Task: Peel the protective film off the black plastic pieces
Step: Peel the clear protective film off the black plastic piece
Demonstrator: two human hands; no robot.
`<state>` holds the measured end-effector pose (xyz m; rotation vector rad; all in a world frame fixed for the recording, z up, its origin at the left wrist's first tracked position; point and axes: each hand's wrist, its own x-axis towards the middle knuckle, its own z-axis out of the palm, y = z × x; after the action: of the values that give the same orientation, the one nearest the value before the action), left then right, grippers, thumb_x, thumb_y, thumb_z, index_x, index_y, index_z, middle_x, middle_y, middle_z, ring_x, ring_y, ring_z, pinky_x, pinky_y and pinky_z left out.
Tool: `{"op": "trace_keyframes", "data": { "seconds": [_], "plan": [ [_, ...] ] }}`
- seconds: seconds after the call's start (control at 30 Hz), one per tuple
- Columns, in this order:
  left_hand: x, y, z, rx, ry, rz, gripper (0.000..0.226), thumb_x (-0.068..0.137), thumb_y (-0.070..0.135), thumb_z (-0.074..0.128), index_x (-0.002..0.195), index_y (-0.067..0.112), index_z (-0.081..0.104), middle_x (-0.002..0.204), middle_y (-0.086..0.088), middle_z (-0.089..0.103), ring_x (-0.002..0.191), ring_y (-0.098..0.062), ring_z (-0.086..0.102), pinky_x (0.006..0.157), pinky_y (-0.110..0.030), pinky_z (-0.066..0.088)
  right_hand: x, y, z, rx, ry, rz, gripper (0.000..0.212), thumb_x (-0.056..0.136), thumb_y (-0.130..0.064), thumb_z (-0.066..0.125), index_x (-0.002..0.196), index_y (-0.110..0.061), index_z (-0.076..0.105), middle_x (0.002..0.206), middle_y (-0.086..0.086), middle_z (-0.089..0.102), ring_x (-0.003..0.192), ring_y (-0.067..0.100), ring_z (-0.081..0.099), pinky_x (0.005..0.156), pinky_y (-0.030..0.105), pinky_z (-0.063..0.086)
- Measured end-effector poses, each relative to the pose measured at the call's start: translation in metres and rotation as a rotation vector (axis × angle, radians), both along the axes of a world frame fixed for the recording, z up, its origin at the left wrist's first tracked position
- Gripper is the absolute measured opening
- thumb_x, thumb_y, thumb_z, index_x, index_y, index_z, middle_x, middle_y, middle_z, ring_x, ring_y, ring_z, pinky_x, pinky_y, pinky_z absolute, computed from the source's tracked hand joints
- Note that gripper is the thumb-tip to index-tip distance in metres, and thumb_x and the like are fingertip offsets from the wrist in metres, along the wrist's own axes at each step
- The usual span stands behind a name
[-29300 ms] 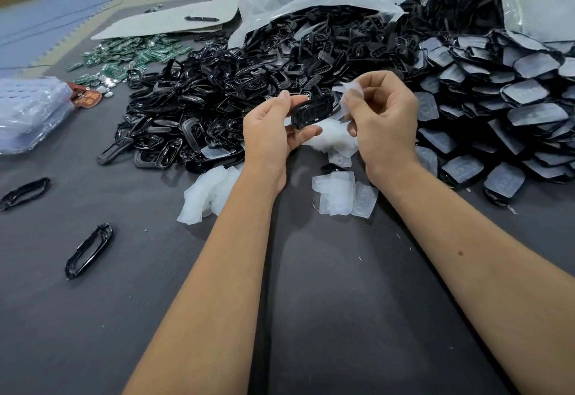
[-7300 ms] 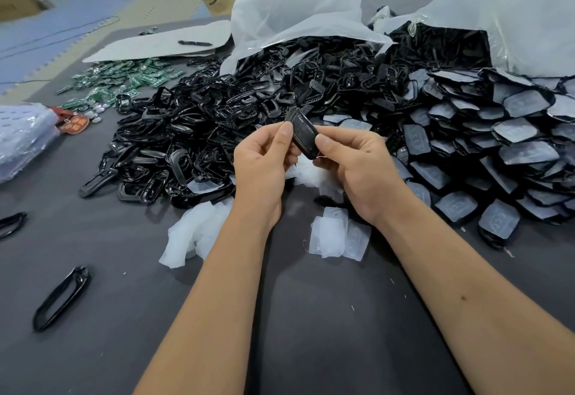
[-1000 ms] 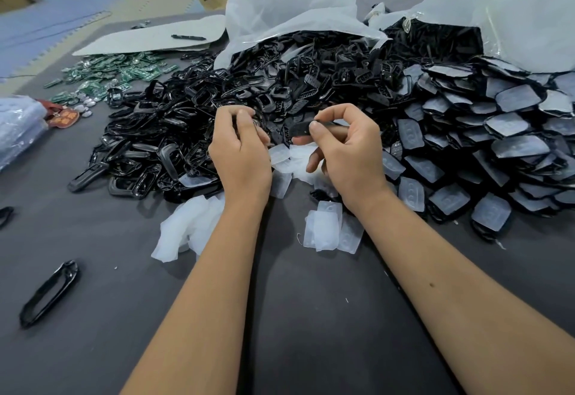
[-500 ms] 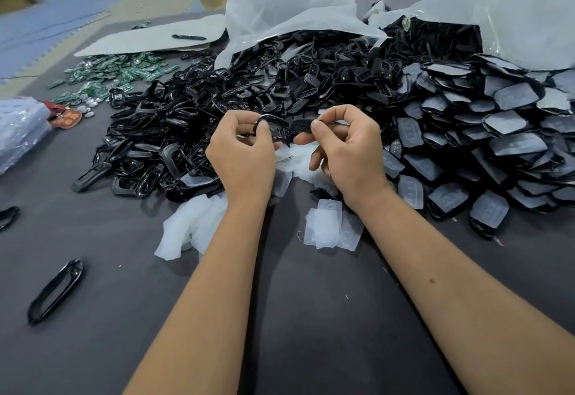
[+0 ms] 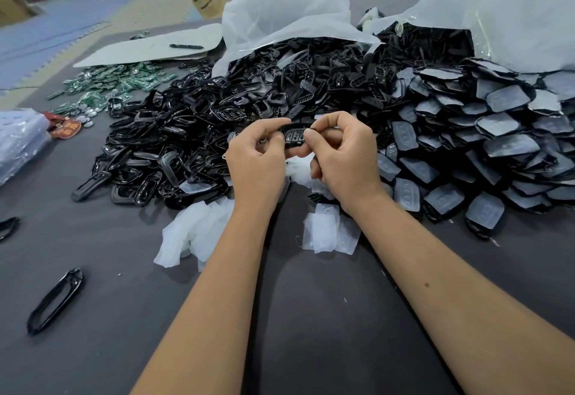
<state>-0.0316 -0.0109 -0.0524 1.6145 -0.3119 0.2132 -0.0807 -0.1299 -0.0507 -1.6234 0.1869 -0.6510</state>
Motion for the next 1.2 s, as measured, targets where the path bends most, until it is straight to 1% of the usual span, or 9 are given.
{"op": "trace_keyframes", "data": {
  "seconds": [0.07, 0.2, 0.4, 0.5, 0.63, 0.83, 1.03, 1.13, 1.2],
  "plan": [
    [-0.0009, -0.0004, 0.0000, -0.019, 0.007, -0.020, 0.031, 0.096, -0.002, 0.051, 0.099, 0.011, 0.079, 0.090, -0.024, 0.072, 0.075, -0.032, 0.078, 0.078, -0.060, 0.062, 0.0001, 0.0009, -0.0003, -0.051, 0.010, -0.036, 0.008, 0.098, -0.006, 0.067, 0.094, -0.003, 0.060, 0.068, 0.004, 0.075, 0.039, 0.020, 0.059, 0.042, 0.025, 0.043],
    [0.0000, -0.0003, -0.0012, -0.002, -0.014, -0.005, 0.030, 0.095, -0.002, 0.053, 0.098, 0.011, 0.079, 0.088, -0.026, 0.071, 0.076, -0.035, 0.076, 0.079, -0.056, 0.063, -0.0004, 0.0032, -0.0010, -0.155, 0.016, -0.084, 0.010, 0.096, -0.006, 0.068, 0.091, -0.006, 0.060, 0.065, 0.002, 0.073, 0.039, 0.007, 0.060, 0.045, 0.025, 0.047],
    [0.0011, -0.0029, -0.0026, 0.022, -0.063, 0.000, 0.018, 0.092, 0.001, 0.065, 0.097, 0.012, 0.080, 0.070, -0.003, 0.064, 0.075, -0.039, 0.069, 0.078, -0.052, 0.064, 0.0001, 0.0049, -0.0012, -0.200, 0.021, -0.119, 0.017, 0.095, -0.004, 0.069, 0.088, -0.013, 0.058, 0.069, 0.004, 0.074, 0.045, 0.000, 0.063, 0.052, 0.017, 0.046],
    [0.0018, -0.0029, -0.0023, 0.014, -0.059, 0.006, 0.015, 0.092, 0.000, 0.068, 0.096, 0.009, 0.079, 0.067, 0.005, 0.064, 0.067, -0.022, 0.067, 0.075, -0.044, 0.065, 0.0001, 0.0045, -0.0014, -0.211, 0.022, -0.129, 0.015, 0.095, -0.005, 0.069, 0.089, -0.013, 0.058, 0.068, 0.002, 0.074, 0.045, 0.002, 0.064, 0.054, 0.020, 0.047],
    [-0.0005, -0.0032, -0.0014, 0.004, -0.072, 0.003, 0.013, 0.090, 0.000, 0.073, 0.096, 0.010, 0.078, 0.078, -0.017, 0.068, 0.075, -0.037, 0.069, 0.074, -0.046, 0.064, 0.0006, 0.0030, -0.0012, -0.207, 0.033, -0.124, 0.015, 0.096, -0.004, 0.068, 0.090, -0.012, 0.057, 0.068, 0.002, 0.073, 0.044, 0.003, 0.063, 0.053, 0.020, 0.047],
    [0.0017, -0.0006, -0.0032, -0.036, -0.035, -0.040, 0.015, 0.087, -0.003, 0.075, 0.098, 0.008, 0.077, 0.082, -0.007, 0.077, 0.074, -0.023, 0.077, 0.077, -0.044, 0.065, -0.0020, 0.0040, -0.0003, -0.186, 0.001, -0.128, 0.012, 0.097, -0.004, 0.069, 0.093, -0.007, 0.058, 0.071, 0.004, 0.073, 0.044, 0.001, 0.063, 0.047, 0.015, 0.045],
    [0.0033, 0.0009, -0.0046, -0.105, -0.023, -0.080, 0.017, 0.087, -0.007, 0.075, 0.094, 0.008, 0.076, 0.081, -0.007, 0.077, 0.071, -0.022, 0.076, 0.069, -0.031, 0.062, -0.0004, 0.0045, -0.0006, -0.226, 0.019, -0.182, 0.023, 0.094, -0.011, 0.074, 0.087, -0.014, 0.052, 0.068, 0.004, 0.073, 0.045, 0.004, 0.063, 0.054, 0.023, 0.046],
    [0.0052, 0.0032, -0.0048, -0.161, -0.009, -0.105, 0.020, 0.087, -0.009, 0.074, 0.092, 0.011, 0.075, 0.078, -0.004, 0.077, 0.068, -0.016, 0.074, 0.065, -0.023, 0.059, 0.0005, 0.0040, -0.0009, -0.216, 0.041, -0.207, 0.024, 0.092, -0.019, 0.078, 0.093, -0.012, 0.055, 0.069, 0.006, 0.072, 0.052, 0.016, 0.067, 0.056, 0.028, 0.051],
    [0.0053, 0.0046, -0.0044, -0.189, -0.002, -0.117, 0.021, 0.087, -0.008, 0.074, 0.093, 0.012, 0.076, 0.077, -0.002, 0.077, 0.066, -0.012, 0.072, 0.064, -0.021, 0.057, 0.0008, 0.0012, -0.0004, -0.187, 0.071, -0.193, 0.022, 0.092, -0.024, 0.079, 0.094, -0.011, 0.061, 0.072, 0.007, 0.072, 0.054, 0.021, 0.067, 0.051, 0.028, 0.051]
  ]
}}
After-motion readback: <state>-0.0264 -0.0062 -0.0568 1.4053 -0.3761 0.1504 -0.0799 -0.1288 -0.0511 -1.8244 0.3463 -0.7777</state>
